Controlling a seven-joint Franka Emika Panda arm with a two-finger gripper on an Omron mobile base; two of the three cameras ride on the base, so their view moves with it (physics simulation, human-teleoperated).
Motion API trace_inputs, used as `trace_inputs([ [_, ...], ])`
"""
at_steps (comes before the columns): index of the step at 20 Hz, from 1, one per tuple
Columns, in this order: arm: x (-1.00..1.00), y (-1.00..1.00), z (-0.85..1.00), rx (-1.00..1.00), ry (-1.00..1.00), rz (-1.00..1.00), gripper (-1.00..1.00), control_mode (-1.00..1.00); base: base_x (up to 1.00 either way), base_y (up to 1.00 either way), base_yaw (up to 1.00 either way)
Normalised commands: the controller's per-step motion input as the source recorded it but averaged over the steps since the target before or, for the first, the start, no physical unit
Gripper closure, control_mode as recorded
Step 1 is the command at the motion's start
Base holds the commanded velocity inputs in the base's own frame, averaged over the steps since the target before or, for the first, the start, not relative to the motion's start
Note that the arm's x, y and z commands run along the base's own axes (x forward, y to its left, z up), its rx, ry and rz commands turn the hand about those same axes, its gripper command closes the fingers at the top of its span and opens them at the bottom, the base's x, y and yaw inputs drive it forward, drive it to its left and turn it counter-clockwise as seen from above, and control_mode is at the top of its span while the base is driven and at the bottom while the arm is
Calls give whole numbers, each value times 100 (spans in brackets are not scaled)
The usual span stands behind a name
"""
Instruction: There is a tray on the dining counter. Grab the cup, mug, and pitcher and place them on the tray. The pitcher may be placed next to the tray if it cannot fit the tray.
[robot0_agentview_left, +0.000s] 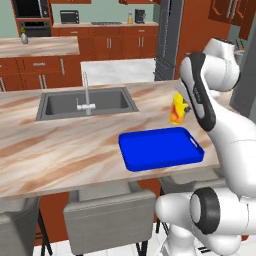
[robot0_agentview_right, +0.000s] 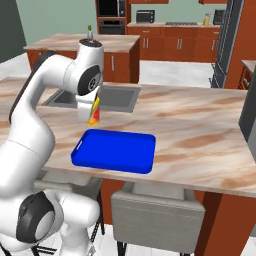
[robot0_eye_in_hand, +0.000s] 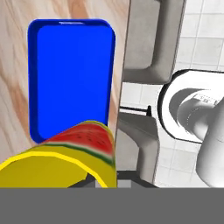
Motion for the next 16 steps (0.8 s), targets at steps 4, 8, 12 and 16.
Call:
trace_inputs([
  [4, 46, 10, -23, -1, 14, 1, 100, -100, 0, 0, 0],
  [8, 20, 3, -15, 0, 2, 2, 100, -100, 0, 0, 0],
  [12, 22, 11, -34, -2, 0, 4, 100, -100, 0, 0, 0],
  [16, 36, 22, -44, -3, 0, 5, 100, -100, 0, 0, 0],
])
